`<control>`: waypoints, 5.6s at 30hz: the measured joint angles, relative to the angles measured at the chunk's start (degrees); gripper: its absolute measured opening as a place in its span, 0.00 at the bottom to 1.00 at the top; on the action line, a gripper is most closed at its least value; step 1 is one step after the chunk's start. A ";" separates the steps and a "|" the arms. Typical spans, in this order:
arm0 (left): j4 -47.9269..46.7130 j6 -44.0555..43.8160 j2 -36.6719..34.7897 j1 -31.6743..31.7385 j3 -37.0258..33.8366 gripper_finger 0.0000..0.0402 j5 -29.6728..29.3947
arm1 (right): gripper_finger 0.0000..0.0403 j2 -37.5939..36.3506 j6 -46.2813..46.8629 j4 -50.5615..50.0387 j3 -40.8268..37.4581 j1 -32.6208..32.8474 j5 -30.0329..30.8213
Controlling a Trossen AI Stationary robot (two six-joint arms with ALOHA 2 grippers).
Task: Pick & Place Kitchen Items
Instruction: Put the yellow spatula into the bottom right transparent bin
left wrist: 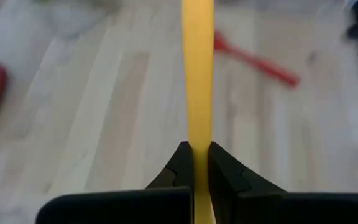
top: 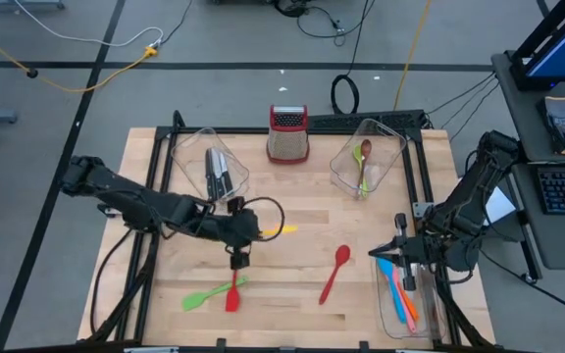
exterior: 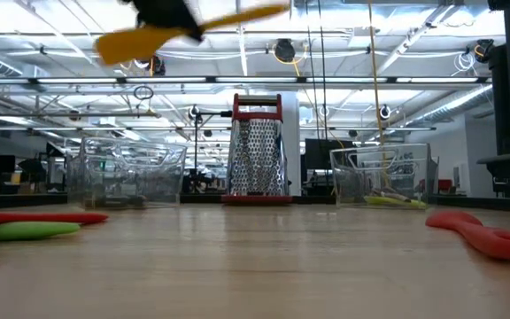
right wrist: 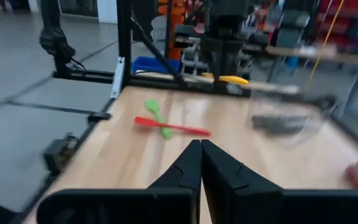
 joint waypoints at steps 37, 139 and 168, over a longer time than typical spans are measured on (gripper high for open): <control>18.60 -41.44 13.99 12.10 2.47 0.02 29.64 | 0.50 39.95 -55.81 31.18 10.11 -23.25 1.77; 32.02 -4.89 14.82 25.50 2.49 0.50 34.08 | 0.05 44.44 4.93 -10.88 16.37 -35.74 -28.57; 56.75 8.15 -19.25 13.75 -37.58 0.50 7.87 | 0.05 8.49 70.01 -42.71 16.39 -25.14 -40.32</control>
